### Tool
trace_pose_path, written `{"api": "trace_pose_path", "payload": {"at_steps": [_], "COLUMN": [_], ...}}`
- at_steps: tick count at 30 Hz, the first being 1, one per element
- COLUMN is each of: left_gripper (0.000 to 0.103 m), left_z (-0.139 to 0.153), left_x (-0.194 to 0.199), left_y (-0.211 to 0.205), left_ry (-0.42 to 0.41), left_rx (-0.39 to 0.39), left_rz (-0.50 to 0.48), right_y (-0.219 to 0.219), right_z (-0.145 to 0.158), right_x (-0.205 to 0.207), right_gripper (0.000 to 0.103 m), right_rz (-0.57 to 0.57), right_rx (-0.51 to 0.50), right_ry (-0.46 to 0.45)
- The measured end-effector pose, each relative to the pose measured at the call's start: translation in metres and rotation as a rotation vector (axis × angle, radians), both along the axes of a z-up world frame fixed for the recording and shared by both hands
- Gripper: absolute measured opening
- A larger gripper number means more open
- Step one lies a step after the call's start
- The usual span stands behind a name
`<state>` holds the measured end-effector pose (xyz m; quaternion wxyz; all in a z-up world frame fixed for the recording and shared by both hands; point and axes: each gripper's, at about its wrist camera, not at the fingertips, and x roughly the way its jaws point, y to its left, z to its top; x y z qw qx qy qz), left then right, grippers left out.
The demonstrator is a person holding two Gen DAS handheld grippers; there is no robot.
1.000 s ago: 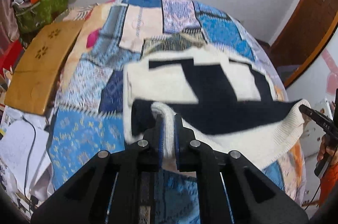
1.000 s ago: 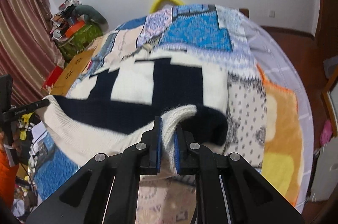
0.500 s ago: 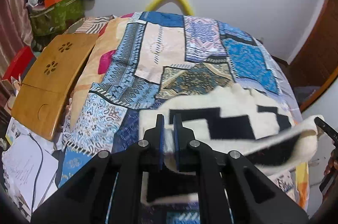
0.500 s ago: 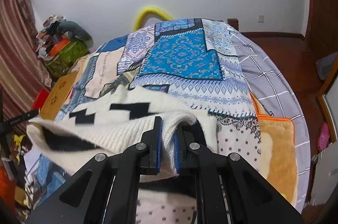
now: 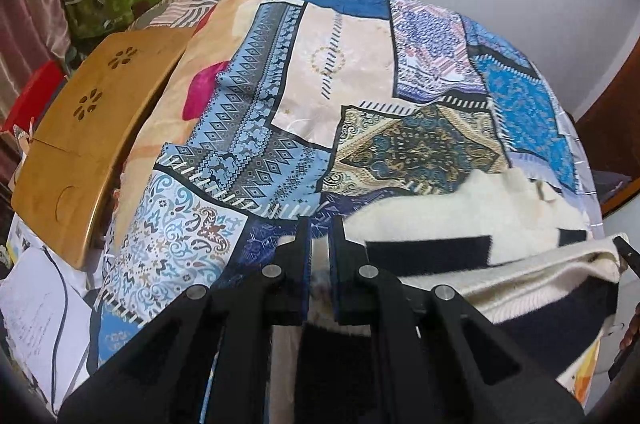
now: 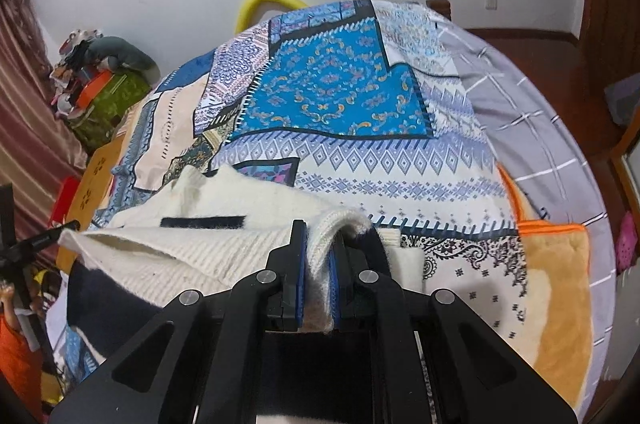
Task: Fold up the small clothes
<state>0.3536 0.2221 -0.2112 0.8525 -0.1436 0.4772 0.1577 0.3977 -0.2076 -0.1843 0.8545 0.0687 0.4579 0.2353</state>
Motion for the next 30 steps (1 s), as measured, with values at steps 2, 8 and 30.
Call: {"api": "trace_pose_path", "payload": {"at_steps": [2, 8, 30], "left_gripper": [0.007, 0.007, 0.050], "left_z": [-0.002, -0.003, 0.065], "left_x": [0.004, 0.016, -0.013], "left_y": [0.001, -0.001, -0.015], "left_ry": [0.005, 0.019, -0.035], "left_rx": [0.011, 0.049, 0.138], "left_rz": [0.001, -0.014, -0.067], "right_y": [-0.002, -0.002, -0.018], "right_z": [-0.004, -0.009, 0.059], "right_x": [0.004, 0.011, 0.000], "right_gripper": [0.009, 0.009, 0.046], "right_rz": [-0.001, 0.006, -0.058], "right_rx": [0.015, 0.019, 0.043], "right_ry": [0.019, 0.039, -0.044]}}
